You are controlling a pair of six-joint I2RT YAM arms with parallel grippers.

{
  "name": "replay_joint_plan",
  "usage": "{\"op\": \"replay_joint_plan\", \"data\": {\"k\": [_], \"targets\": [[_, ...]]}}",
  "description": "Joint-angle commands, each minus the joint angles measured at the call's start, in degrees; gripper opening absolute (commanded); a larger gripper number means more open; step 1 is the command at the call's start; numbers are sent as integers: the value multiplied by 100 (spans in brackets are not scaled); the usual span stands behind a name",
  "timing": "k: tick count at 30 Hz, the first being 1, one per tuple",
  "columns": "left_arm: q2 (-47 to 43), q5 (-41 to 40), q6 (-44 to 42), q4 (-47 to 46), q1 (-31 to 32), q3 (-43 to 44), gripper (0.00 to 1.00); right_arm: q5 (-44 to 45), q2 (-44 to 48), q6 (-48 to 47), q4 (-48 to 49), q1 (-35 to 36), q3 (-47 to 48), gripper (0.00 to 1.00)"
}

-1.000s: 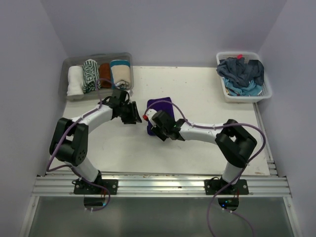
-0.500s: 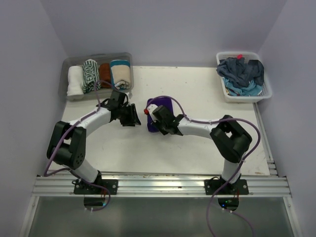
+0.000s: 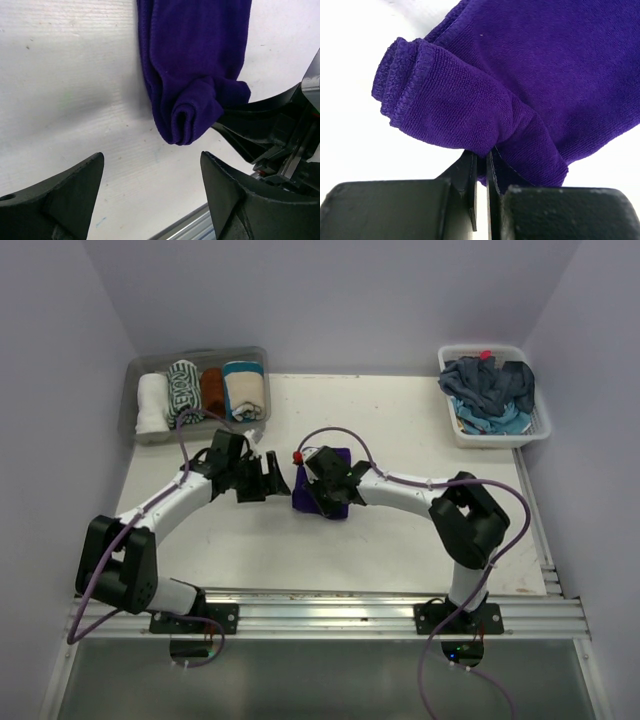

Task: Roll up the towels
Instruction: Roll the towel

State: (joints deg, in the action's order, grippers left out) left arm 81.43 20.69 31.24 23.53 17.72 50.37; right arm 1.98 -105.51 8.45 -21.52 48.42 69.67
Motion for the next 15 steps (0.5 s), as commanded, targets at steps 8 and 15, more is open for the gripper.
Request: {"op": "replay_joint_plan", "data": {"k": [8, 15], "targets": [[259, 936, 1057, -980, -31, -650, 84, -233, -215, 1308, -740, 62, 688, 9], [471, 1288, 1902, -2254, -31, -1134, 81, -92, -338, 1546, -644, 132, 671, 10]]}}
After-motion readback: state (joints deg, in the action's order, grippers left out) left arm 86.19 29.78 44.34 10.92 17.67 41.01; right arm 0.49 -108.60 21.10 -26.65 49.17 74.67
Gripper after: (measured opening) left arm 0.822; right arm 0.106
